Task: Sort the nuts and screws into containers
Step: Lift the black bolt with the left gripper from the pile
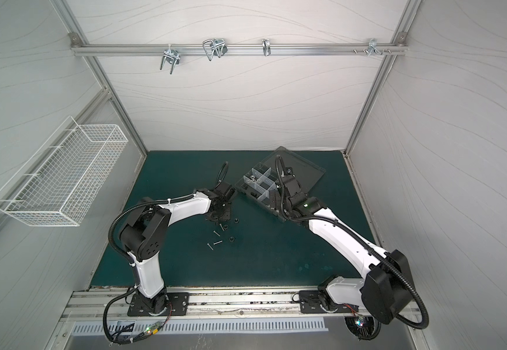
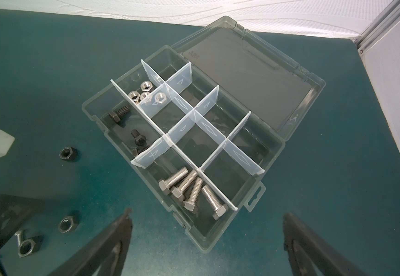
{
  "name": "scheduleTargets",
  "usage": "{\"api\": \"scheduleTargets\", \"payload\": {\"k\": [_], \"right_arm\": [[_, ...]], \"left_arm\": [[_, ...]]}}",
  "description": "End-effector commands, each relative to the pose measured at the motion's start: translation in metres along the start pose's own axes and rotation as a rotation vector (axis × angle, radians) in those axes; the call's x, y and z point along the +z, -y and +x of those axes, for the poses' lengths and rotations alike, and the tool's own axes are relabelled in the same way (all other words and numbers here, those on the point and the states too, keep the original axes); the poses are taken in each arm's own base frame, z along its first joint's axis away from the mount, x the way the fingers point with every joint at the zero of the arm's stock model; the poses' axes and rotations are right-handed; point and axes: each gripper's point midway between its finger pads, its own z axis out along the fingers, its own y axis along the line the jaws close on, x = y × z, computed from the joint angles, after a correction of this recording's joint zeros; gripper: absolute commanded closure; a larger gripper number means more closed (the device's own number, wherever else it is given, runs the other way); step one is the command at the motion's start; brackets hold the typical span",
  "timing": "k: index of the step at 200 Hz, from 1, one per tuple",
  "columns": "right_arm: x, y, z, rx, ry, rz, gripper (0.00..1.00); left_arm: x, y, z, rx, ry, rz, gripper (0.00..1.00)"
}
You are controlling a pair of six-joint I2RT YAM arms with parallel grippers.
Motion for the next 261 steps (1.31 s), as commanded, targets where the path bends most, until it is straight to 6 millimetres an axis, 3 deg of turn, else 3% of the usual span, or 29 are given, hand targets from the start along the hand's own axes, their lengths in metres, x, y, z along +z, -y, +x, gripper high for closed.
{"api": "scheduleTargets", "payload": {"k": [1, 27, 54, 73, 110, 160, 215, 261], "right_arm": [[-0.001, 0.002, -0.005, 0.002, 0.010, 0.014, 0.01], [0.000, 0.002, -0.005, 0.002, 0.007, 0.011, 0.01], [0.000, 0.002, -0.003, 0.002, 0.003, 0.009, 0.01], [0.001, 0.002, -0.002, 0.005, 0.000, 0.010, 0.01], [0.002, 0.000, -0.002, 0.007, -0.001, 0.002, 0.01], [0.002, -0.001, -0.001, 0.007, -0.003, -0.004, 0.01], [0.001, -0.002, 0.001, 0.005, -0.003, -0.012, 0.01], [0.004, -0.006, 0.003, 0.000, -0.010, -0.034, 0.01]], "left_arm": [[0.003, 0.001, -0.007, -0.028, 0.001, -0.005, 0.72], [0.003, -0.001, -0.005, -0.029, -0.007, -0.006, 0.68], [0.000, -0.002, 0.001, 0.016, -0.035, -0.005, 0.57], [0.000, -0.006, 0.008, 0.051, -0.058, -0.017, 0.58], [0.005, -0.014, 0.019, 0.085, -0.094, -0.048, 0.70], [0.005, -0.016, 0.019, 0.072, -0.092, -0.058, 0.67], [0.005, -0.044, 0.015, -0.056, -0.087, -0.120, 0.67], [0.001, -0.055, 0.010, -0.112, -0.066, -0.121, 0.50]]}}
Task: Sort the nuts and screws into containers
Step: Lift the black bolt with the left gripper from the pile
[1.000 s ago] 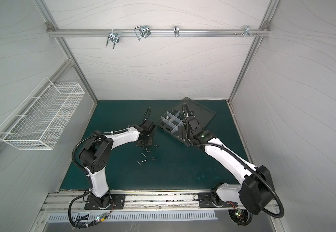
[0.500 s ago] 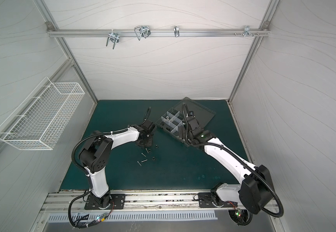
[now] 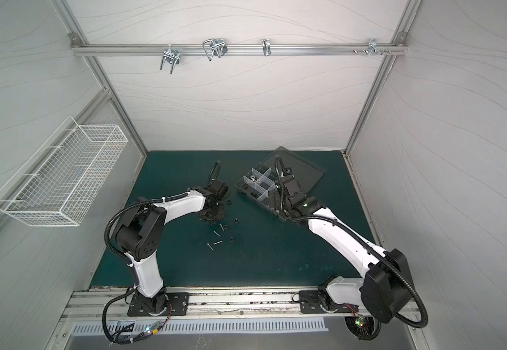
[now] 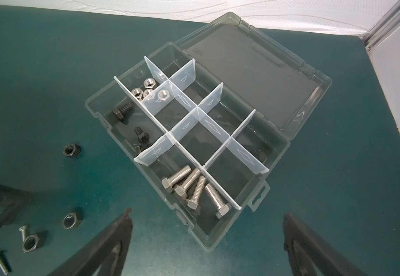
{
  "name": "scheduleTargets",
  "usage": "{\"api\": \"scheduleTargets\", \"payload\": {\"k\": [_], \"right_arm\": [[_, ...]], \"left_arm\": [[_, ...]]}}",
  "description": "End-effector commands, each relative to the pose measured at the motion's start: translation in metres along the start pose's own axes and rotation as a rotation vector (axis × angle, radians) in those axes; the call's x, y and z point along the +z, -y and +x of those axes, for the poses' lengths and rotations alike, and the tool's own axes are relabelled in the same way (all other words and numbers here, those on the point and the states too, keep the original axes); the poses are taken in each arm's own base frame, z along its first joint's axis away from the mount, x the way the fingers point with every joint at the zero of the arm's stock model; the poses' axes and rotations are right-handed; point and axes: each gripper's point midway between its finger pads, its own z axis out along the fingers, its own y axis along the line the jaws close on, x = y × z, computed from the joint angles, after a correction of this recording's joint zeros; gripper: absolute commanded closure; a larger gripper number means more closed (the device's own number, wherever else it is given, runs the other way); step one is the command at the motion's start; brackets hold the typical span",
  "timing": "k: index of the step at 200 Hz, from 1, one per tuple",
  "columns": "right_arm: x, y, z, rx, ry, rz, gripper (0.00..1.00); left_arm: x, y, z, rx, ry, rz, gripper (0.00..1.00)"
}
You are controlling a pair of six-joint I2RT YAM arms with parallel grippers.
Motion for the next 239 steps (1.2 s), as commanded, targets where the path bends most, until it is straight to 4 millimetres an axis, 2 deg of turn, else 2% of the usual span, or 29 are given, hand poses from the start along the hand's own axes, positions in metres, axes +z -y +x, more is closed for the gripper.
{"api": "scheduleTargets", "payload": {"k": [1, 98, 122, 158, 239], "right_arm": [[0.003, -0.002, 0.001, 0.002, 0.002, -0.015, 0.01], [0.005, -0.007, 0.001, 0.003, 0.000, -0.033, 0.01], [0.005, -0.008, 0.000, 0.003, 0.000, -0.038, 0.01], [0.003, -0.006, 0.000, 0.005, 0.004, -0.035, 0.01], [0.003, -0.009, -0.003, 0.008, 0.005, -0.047, 0.01]], "left_arm": [[0.001, -0.019, 0.010, -0.027, -0.034, -0.065, 0.50], [-0.010, -0.013, 0.032, -0.011, -0.071, 0.008, 0.43], [-0.006, -0.014, 0.036, -0.007, -0.081, -0.005, 0.47], [-0.004, -0.016, 0.037, 0.005, -0.085, -0.022, 0.61], [-0.006, -0.015, 0.033, 0.007, -0.075, -0.022, 0.70]]}}
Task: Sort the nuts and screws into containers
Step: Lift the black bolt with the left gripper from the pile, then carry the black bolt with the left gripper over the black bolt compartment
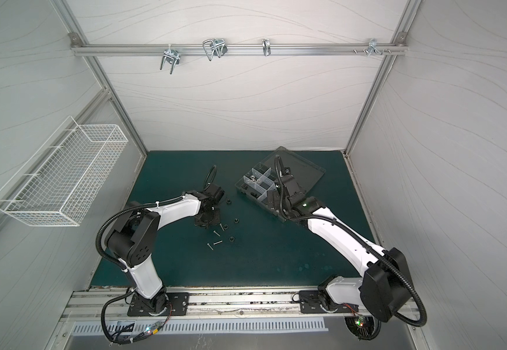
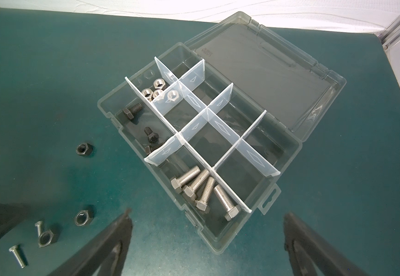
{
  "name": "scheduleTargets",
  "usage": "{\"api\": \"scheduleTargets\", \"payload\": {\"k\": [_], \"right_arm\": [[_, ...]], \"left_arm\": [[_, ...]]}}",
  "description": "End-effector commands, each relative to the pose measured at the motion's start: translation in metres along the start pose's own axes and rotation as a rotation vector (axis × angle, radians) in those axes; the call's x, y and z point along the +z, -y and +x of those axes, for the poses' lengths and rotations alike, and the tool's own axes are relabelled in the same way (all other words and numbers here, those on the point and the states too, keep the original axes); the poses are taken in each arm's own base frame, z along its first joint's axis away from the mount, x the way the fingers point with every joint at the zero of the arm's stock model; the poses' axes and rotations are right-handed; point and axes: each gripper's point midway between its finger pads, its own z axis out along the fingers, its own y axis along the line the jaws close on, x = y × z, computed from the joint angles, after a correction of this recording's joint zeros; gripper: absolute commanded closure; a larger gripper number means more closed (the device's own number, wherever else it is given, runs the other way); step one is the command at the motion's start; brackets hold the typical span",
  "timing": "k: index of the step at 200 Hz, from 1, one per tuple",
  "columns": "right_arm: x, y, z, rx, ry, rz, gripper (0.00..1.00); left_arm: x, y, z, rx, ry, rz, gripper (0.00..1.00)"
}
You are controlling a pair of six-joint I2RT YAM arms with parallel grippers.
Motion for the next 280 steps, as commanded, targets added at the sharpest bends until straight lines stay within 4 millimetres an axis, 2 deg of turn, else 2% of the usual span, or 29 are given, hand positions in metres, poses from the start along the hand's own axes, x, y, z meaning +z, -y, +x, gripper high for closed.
{"api": "scheduleTargets", "payload": {"k": [1, 39, 98, 118, 154, 190, 248, 280], "right_arm": [[0.001, -0.001, -0.002, 0.002, 0.004, -0.009, 0.01], [0.000, -0.001, -0.003, 0.000, 0.006, -0.007, 0.01], [0.002, -0.001, 0.000, -0.004, -0.003, -0.005, 0.01], [0.002, 0.000, -0.001, -0.003, -0.002, -0.003, 0.01], [0.002, 0.000, 0.000, -0.004, -0.002, -0.003, 0.01], [0.002, 0.003, 0.000, -0.002, 0.003, 0.010, 0.01], [-0.004, 0.008, -0.003, 0.001, 0.024, 0.032, 0.01], [-0.004, 0.009, -0.002, -0.003, 0.024, 0.038, 0.01]], "left_arm": [[0.000, -0.005, 0.006, 0.011, -0.023, -0.032, 0.70], [0.002, -0.001, -0.002, -0.006, -0.010, -0.029, 0.79], [0.002, -0.001, -0.012, -0.041, 0.019, -0.042, 0.84], [0.003, -0.001, -0.012, -0.045, 0.018, -0.043, 0.88], [-0.005, 0.004, -0.020, -0.044, 0.046, -0.021, 0.90], [-0.022, 0.021, -0.047, -0.036, 0.118, 0.036, 0.90], [-0.057, 0.063, -0.105, 0.010, 0.260, 0.135, 0.91], [-0.068, 0.087, -0.129, 0.052, 0.306, 0.163, 0.91]]}}
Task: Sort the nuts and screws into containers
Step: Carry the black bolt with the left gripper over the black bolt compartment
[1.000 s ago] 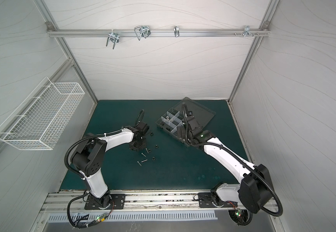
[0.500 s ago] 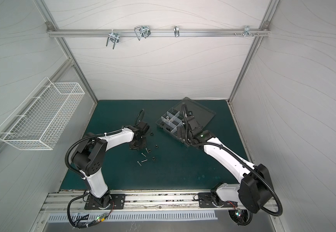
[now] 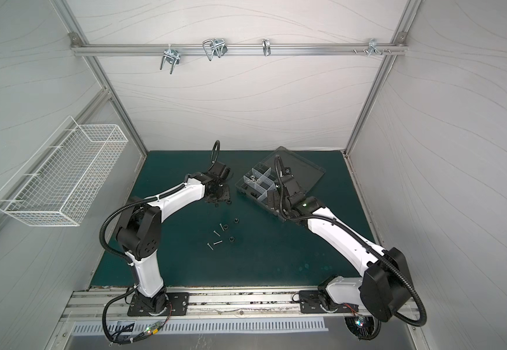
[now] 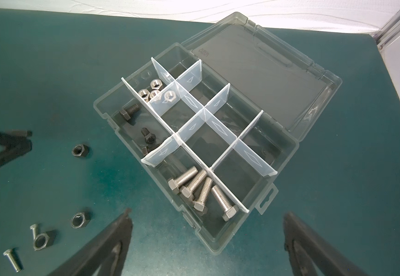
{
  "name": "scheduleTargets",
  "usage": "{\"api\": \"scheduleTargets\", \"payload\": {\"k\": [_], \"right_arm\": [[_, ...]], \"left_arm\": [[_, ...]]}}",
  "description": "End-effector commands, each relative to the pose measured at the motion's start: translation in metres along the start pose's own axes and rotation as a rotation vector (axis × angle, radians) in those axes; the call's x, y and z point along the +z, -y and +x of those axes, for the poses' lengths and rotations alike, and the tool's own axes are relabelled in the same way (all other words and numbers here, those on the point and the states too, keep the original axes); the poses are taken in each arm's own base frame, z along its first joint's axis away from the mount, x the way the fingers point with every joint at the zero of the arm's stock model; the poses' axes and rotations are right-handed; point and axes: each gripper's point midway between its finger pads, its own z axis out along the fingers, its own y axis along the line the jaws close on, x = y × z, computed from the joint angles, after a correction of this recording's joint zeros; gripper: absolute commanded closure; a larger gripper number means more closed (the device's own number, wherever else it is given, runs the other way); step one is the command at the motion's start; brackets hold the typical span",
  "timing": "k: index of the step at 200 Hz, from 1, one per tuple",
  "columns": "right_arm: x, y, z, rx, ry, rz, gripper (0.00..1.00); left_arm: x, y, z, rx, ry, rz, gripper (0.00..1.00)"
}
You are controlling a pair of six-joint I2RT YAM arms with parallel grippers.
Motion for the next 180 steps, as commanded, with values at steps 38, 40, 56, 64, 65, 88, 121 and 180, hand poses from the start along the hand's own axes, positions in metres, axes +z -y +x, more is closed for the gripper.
{"api": "scheduleTargets", "payload": {"k": [38, 40, 56, 64, 65, 88, 121, 180], "right_arm": [[-0.003, 0.007, 0.000, -0.005, 0.015, 0.023, 0.01], [-0.003, 0.006, 0.000, -0.005, 0.015, 0.022, 0.01], [-0.003, 0.007, -0.001, -0.006, 0.017, 0.026, 0.01], [-0.003, 0.008, 0.000, -0.008, 0.016, 0.032, 0.01], [-0.003, 0.008, 0.000, -0.009, 0.016, 0.032, 0.01], [-0.003, 0.010, 0.000, -0.010, 0.019, 0.040, 0.01], [0.000, 0.009, 0.000, -0.016, 0.013, 0.041, 0.01], [0.004, 0.009, 0.000, -0.022, 0.010, 0.045, 0.01]], "left_arm": [[0.005, 0.052, -0.045, 0.155, 0.112, 0.060, 0.95], [0.005, 0.053, -0.046, 0.160, 0.118, 0.060, 0.95], [0.008, 0.061, -0.050, 0.184, 0.139, 0.069, 0.96], [0.010, 0.063, -0.051, 0.190, 0.140, 0.076, 0.96], [0.010, 0.063, -0.051, 0.192, 0.140, 0.077, 0.96], [0.017, 0.067, -0.050, 0.219, 0.138, 0.090, 1.00], [0.022, 0.083, -0.049, 0.255, 0.151, 0.166, 1.00], [0.031, 0.099, -0.042, 0.311, 0.149, 0.231, 1.00]]}}
